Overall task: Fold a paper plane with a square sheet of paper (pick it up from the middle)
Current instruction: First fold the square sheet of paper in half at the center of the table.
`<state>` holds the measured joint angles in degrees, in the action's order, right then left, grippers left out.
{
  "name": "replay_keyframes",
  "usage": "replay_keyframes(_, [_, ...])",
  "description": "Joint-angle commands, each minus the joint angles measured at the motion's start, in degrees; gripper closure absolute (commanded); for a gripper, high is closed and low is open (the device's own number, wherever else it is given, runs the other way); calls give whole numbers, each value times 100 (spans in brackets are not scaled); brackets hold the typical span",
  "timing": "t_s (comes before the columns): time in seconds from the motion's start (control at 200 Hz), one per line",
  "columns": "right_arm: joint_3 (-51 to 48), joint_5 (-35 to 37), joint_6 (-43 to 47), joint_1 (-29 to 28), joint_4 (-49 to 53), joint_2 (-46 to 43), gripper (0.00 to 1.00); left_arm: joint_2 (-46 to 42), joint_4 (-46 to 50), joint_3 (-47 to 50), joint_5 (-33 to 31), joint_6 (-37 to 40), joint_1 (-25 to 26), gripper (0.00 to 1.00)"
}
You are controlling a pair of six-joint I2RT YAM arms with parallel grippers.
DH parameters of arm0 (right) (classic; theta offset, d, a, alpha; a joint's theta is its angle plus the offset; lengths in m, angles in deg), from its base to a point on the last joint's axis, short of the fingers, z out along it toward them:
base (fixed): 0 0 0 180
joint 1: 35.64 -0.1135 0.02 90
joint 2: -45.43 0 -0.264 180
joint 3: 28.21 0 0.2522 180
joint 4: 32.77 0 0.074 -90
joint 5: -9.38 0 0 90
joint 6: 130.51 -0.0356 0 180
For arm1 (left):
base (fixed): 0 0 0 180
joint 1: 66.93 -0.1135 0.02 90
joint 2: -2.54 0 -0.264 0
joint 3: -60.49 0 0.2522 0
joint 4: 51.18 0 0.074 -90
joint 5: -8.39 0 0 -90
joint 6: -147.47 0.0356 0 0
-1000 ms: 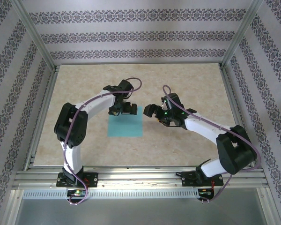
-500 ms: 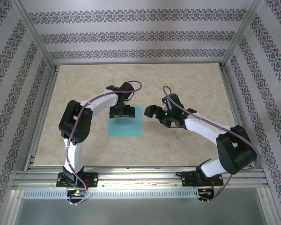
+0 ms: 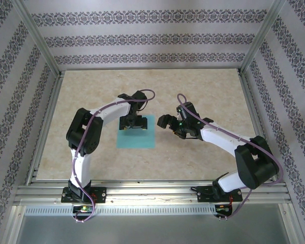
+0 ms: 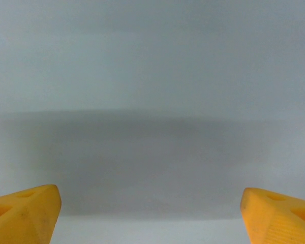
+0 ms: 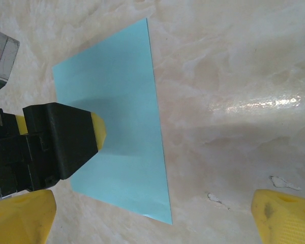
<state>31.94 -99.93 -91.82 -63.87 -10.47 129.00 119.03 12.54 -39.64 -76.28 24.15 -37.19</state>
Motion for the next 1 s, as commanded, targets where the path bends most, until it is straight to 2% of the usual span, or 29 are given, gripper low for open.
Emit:
replay_keyframes(0.0, [-89,85,-100,54,26,-94,2,166,288,-227,-150,-110,124,8])
replay_keyframes(0.155, [-120,85,-100,58,3,-123,2,242,431,-300,-390,-233,130,8])
replay_keyframes(0.43, [-200,102,-147,63,-28,-141,2,337,139,-171,-173,-461,206,8])
replay_keyframes(0.734, [-220,85,-204,81,-9,-113,2,573,90,-137,-303,-587,287,7])
replay_keyframes(0.994, [-218,85,-217,90,16,-99,2,700,-158,295,-313,-597,296,7])
